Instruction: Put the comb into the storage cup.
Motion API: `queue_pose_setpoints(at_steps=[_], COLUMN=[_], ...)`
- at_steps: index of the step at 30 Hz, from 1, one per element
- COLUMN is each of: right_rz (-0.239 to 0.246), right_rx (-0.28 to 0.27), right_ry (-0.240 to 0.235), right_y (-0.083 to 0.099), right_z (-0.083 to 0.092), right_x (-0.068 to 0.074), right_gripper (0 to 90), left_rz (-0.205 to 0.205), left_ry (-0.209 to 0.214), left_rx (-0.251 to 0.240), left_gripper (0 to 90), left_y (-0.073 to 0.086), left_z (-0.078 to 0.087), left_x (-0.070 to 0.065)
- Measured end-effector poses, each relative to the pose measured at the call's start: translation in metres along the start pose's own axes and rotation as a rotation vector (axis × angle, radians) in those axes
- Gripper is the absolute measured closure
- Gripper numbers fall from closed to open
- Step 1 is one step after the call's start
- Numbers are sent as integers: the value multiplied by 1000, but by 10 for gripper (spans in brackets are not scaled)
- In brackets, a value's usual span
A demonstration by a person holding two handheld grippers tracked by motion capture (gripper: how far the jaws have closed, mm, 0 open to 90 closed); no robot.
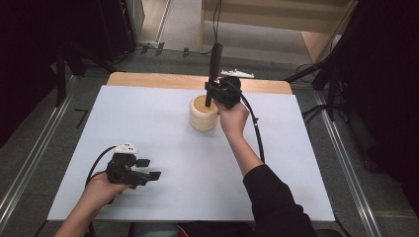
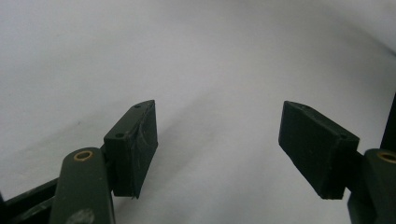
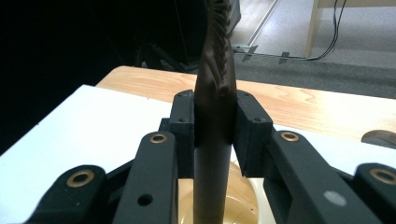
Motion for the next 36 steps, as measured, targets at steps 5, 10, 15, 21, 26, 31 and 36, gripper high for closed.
queue_pose_setpoints(at_steps=[5, 10, 15, 21, 26, 31, 36], right_rz=[4, -4, 3, 1, -5, -13, -6], right_rx=[0, 10, 21, 22, 31, 42, 44], right_ry=[1, 3, 1, -3, -7, -10, -12], right_y=[5, 13, 19, 26, 32, 37, 40], right_z=[-2, -5, -7, -11, -13, -14, -15], right_x=[-1, -3, -3, -3, -4, -4, -4], right_gripper=[697, 697, 696, 696, 696, 696, 695], left_rz=[0, 0, -2, -2, -3, -3, -4], left_ry=[0, 0, -1, -1, -1, 0, 3], left_rx=[0, 0, 1, 1, 2, 4, 5], left_gripper=[291, 291, 291, 291, 291, 291, 291], left_y=[0, 0, 0, 0, 0, 1, 1], left_z=[0, 0, -1, -1, -1, -1, -1], left_x=[0, 0, 0, 0, 0, 0, -1])
Point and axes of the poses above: each handheld gripper's, and its own axes: z roughly backward along the jaws, y roughly out of its underside, x roughly to its left, the point moved 10 cm from there along -z, roughly forward along the jaws, and after that the axes turned 1 degree about z, right-handed, at the moved point
